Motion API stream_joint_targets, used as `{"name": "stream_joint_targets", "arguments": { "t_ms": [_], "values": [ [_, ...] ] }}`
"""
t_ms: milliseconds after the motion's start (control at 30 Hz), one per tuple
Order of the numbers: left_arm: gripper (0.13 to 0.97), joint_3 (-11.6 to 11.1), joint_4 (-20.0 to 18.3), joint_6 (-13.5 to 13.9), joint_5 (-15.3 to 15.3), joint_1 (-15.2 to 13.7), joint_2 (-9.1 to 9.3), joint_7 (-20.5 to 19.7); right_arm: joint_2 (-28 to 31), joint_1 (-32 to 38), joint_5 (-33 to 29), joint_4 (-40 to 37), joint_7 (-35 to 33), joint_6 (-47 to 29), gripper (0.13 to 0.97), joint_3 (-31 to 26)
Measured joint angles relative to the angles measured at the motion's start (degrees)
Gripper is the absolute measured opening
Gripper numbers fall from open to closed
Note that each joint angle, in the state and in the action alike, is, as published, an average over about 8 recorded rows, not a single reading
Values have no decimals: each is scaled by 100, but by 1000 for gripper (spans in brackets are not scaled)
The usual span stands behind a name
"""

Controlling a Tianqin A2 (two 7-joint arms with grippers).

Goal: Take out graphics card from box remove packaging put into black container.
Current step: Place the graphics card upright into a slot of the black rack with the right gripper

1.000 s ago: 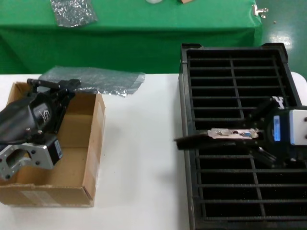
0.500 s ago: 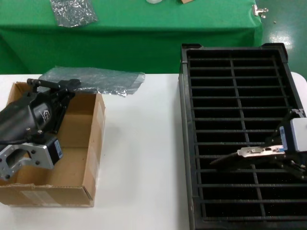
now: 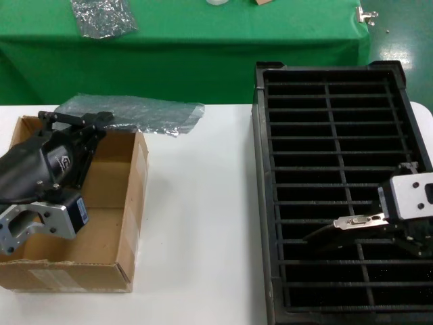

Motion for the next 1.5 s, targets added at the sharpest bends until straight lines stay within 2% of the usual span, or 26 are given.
{"name": "stream_joint_targets", "arguments": {
  "t_ms": [667,1500],
  "values": [
    [139,0,0,0,0,0,0,0,-242,-68,-150,-347,-233,-1,189,-96],
    [139,0,0,0,0,0,0,0,-24,340,195,-7,100,-2,189,-483]
  ]
}}
